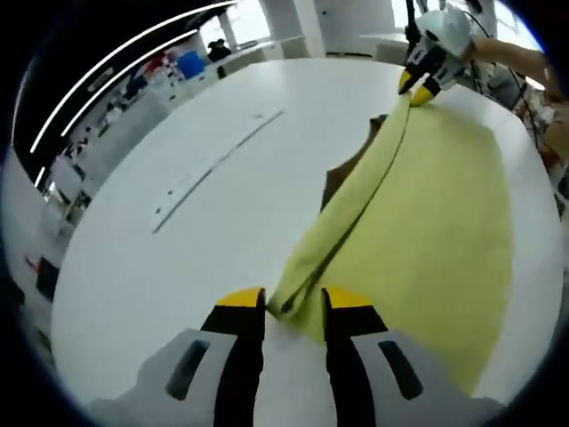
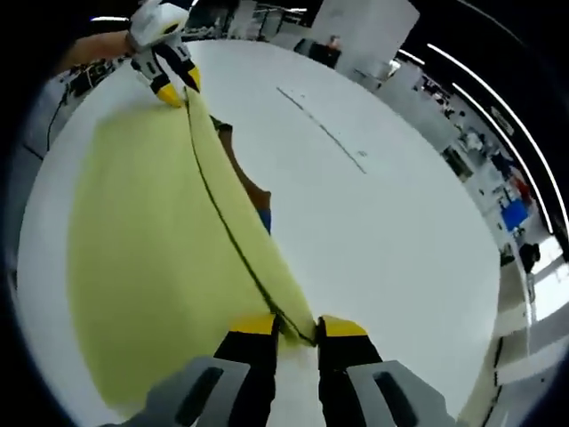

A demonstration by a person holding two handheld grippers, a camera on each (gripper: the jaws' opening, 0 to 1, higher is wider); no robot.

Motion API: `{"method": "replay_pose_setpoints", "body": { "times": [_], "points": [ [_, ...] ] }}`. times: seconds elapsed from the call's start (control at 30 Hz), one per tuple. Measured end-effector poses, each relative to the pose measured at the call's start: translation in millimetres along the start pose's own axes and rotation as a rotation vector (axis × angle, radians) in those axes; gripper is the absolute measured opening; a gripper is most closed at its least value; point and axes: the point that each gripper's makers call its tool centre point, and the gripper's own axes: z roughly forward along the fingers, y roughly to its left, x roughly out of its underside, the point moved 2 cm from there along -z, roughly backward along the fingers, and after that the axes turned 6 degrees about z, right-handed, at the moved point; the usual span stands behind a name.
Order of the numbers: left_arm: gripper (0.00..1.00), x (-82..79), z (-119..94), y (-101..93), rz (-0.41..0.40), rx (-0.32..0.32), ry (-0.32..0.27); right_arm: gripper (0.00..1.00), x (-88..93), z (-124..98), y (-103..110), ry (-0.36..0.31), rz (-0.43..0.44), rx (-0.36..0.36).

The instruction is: Fold the garment on the visible template until the final outline fits inside the template.

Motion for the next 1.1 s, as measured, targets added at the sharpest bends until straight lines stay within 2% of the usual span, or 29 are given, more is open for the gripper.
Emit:
{"method": "replay_pose_setpoints", "body": {
  "times": [0.07,0.13,0.2,0.23,0.27,0.3,0.33,0.4,0.5,0.53,0.63,0.7,0.73,0.8,0.83,0.87,0.93,1.0,1.1],
  "points": [
    [0.12,1.1,1.8,2.6,-0.012,-0.008,-0.014,0.01,1.4,1.1,2.0,0.009,-0.006,-0.001],
    [0.04,-2.3,0.5,6.3,-0.054,-0.039,-0.059,0.00,1.6,0.8,1.0,0.009,-0.007,0.001],
    [0.04,-3.3,-0.8,7.9,-0.098,-0.057,-0.077,0.00,-0.7,-1.2,-2.9,-0.012,0.028,0.018],
    [0.03,-1.8,-1.5,12.3,-0.127,-0.087,-0.081,0.00,-2.9,-1.9,-8.6,-0.039,0.100,0.045],
    [0.03,-0.9,-1.5,13.1,-0.143,-0.090,-0.082,0.00,-4.8,-1.9,-12.7,-0.063,0.164,0.055],
    [0.03,-1.6,-1.7,12.2,-0.165,-0.090,-0.088,0.00,-4.9,-1.6,-12.9,-0.070,0.192,0.049],
    [0.03,-2.5,-1.1,13.0,-0.192,-0.094,-0.105,0.00,-4.9,-0.4,-14.0,-0.080,0.268,0.039],
    [0.03,-0.5,0.3,14.1,-0.224,-0.097,-0.102,0.00,-3.6,1.9,-13.8,-0.082,0.336,0.022],
    [0.03,1.2,4.6,18.2,-0.336,-0.126,-0.116,0.00,-3.2,6.5,-16.8,-0.088,0.417,0.046],
    [0.03,2.2,5.6,18.7,-0.325,-0.128,-0.108,0.00,-4.0,6.8,-17.6,-0.095,0.464,0.057],
    [0.05,3.4,7.7,20.4,-0.368,-0.156,-0.101,0.00,-5.5,8.2,-21.3,-0.124,0.670,0.051],
    [0.05,5.2,7.7,20.9,-0.399,-0.157,-0.095,0.01,-3.6,8.7,-23.3,-0.122,0.695,0.061],
    [0.05,8.4,6.6,21.8,-0.452,-0.171,-0.089,0.03,-2.6,9.4,-25.3,-0.120,0.698,0.070],
    [0.06,14.0,3.8,26.5,-0.464,-0.207,-0.072,0.06,-1.3,8.8,-25.5,-0.114,0.708,0.085],
    [0.08,13.4,2.9,26.0,-0.467,-0.204,-0.082,0.08,-0.7,8.1,-26.6,-0.113,0.710,0.094],
    [0.10,13.2,1.1,25.5,-0.504,-0.202,-0.097,0.10,-0.6,6.9,-27.4,-0.115,0.713,0.102],
    [0.12,14.8,-1.6,24.8,-0.521,-0.196,-0.098,0.17,-0.4,3.8,-30.3,-0.125,0.751,0.116],
    [0.14,16.9,-5.4,24.3,-0.543,-0.196,-0.100,0.24,-2.0,1.0,-29.7,-0.134,0.782,0.101],
    [0.25,17.4,-7.0,22.2,-0.571,-0.160,-0.135,0.30,-6.4,-5.0,-24.6,-0.141,0.793,0.076]
  ]
}}
